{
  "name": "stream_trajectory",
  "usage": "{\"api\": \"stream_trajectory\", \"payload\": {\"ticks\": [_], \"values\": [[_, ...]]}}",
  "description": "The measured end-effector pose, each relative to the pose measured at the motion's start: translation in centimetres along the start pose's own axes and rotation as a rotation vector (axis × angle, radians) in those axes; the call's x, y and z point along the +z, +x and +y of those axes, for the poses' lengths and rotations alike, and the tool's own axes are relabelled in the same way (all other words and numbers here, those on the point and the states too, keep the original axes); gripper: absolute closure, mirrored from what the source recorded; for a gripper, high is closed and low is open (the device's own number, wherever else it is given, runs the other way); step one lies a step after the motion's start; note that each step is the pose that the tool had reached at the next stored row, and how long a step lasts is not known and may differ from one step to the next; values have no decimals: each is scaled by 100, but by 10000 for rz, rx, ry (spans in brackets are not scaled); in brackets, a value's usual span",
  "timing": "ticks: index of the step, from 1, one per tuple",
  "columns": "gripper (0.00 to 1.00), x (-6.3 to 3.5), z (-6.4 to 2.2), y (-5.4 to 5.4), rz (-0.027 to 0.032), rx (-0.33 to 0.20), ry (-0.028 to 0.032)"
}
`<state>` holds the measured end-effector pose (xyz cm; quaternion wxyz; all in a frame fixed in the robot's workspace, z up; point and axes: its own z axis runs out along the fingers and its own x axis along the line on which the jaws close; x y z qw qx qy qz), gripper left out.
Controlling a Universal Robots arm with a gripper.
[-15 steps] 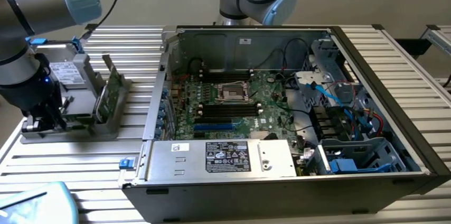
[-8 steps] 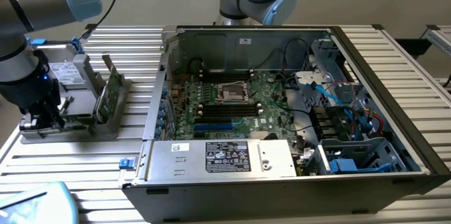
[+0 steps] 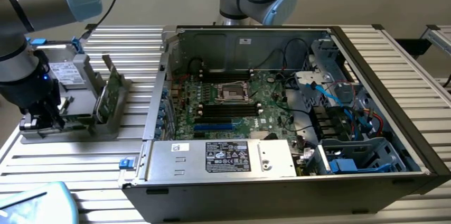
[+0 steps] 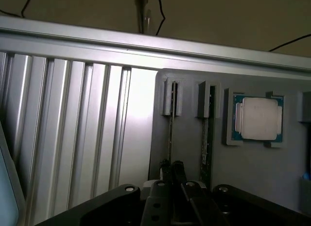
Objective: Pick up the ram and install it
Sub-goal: 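Pick up the ram and move it above insertion slot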
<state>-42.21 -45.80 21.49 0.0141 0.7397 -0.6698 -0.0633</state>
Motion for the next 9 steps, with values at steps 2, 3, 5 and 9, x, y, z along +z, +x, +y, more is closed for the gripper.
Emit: {"api": "stream_trajectory", "payload": {"ticks": [2,3,5,9], "values": [[87,8,-1,0,-2,0,3],[87,13,-1,1,-2,0,3],[87,24,-2,2,-1,0,2],[87,61,-7,5,7,0,3]]}}
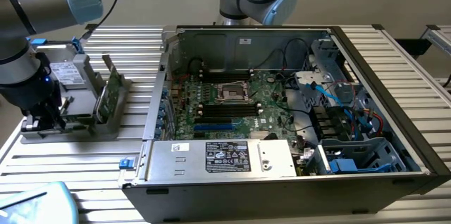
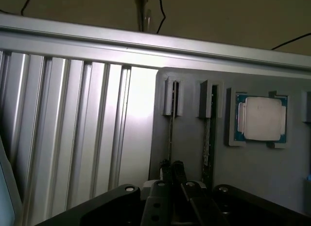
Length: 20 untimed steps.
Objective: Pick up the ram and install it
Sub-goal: 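Pick up the ram and move it above insertion slot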
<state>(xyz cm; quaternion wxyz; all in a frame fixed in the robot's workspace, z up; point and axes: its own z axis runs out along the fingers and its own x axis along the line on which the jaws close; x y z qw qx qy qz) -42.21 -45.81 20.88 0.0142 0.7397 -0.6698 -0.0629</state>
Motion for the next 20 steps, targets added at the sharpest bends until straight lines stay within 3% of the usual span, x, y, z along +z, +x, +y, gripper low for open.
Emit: {"api": "stream_trajectory", "payload": {"ticks": [10,15,16,20], "values": [[87,27,-2,1,10,2,-4],[73,27,-2,2,11,3,-6],[66,28,-2,2,11,3,-6],[66,32,15,-2,12,-14,-8]]}}
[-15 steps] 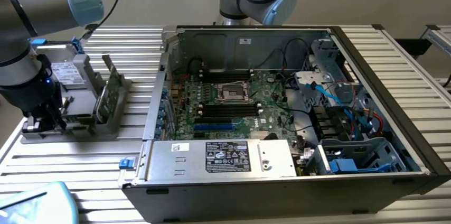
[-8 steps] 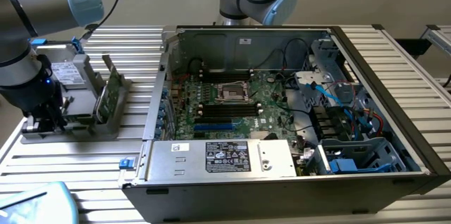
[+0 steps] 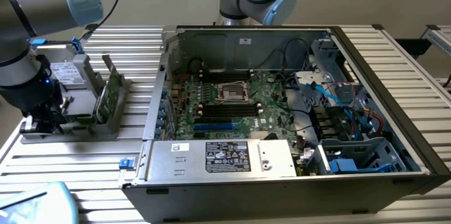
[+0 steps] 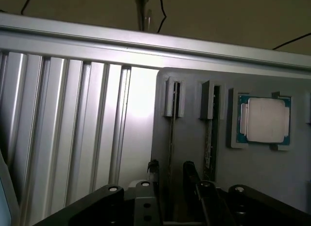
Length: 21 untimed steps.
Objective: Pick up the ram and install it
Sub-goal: 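Pick up the ram and move it above insertion slot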
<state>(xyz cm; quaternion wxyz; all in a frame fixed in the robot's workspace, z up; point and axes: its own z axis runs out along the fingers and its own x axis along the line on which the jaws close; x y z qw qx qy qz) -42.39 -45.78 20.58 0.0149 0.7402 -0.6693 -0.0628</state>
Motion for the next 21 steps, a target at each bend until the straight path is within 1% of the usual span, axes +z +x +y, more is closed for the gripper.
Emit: {"api": "stream_trajectory", "payload": {"ticks": [5,9,15,20,21], "values": [[66,16,12,-5,0,-1,-21],[66,30,-8,-2,0,-12,-29],[66,118,-21,6,1,-25,-31],[66,120,-21,5,1,-23,-41],[68,120,-21,6,1,-23,-42]]}}
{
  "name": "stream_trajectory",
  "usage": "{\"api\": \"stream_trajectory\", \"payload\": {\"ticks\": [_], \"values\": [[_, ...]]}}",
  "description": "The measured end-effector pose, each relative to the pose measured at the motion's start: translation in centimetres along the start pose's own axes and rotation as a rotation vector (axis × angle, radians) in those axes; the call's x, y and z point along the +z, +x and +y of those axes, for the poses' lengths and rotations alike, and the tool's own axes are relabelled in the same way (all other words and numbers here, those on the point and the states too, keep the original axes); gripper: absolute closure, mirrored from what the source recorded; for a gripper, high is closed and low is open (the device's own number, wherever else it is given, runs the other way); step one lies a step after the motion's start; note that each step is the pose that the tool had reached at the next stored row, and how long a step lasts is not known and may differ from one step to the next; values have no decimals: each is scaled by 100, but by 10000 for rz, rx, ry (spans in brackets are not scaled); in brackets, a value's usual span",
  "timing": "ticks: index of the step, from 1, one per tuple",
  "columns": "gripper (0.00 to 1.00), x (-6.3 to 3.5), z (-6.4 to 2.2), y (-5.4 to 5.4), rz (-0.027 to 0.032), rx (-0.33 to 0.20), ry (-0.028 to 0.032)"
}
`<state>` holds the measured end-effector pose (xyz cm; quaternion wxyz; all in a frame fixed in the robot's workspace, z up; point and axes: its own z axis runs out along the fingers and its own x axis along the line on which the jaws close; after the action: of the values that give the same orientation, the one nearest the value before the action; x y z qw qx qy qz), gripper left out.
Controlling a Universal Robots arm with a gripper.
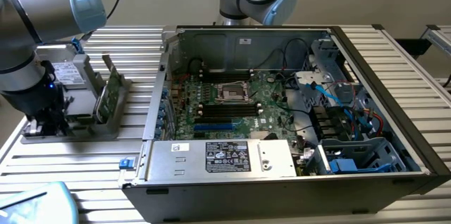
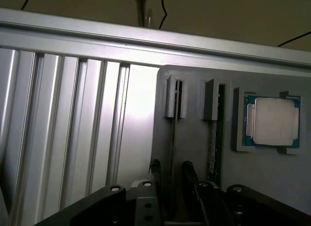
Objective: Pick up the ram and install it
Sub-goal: 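Pick up the ram and move it above insertion slot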
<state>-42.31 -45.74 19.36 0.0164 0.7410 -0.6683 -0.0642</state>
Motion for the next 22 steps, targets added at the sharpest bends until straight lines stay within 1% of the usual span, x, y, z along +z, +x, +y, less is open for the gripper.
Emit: {"api": "stream_trajectory", "payload": {"ticks": [1,3,4,22], "values": [[68,0,0,0,0,0,0],[82,0,0,0,-1,0,0],[86,0,0,0,-1,0,0],[86,3,0,0,4,1,-10]]}}
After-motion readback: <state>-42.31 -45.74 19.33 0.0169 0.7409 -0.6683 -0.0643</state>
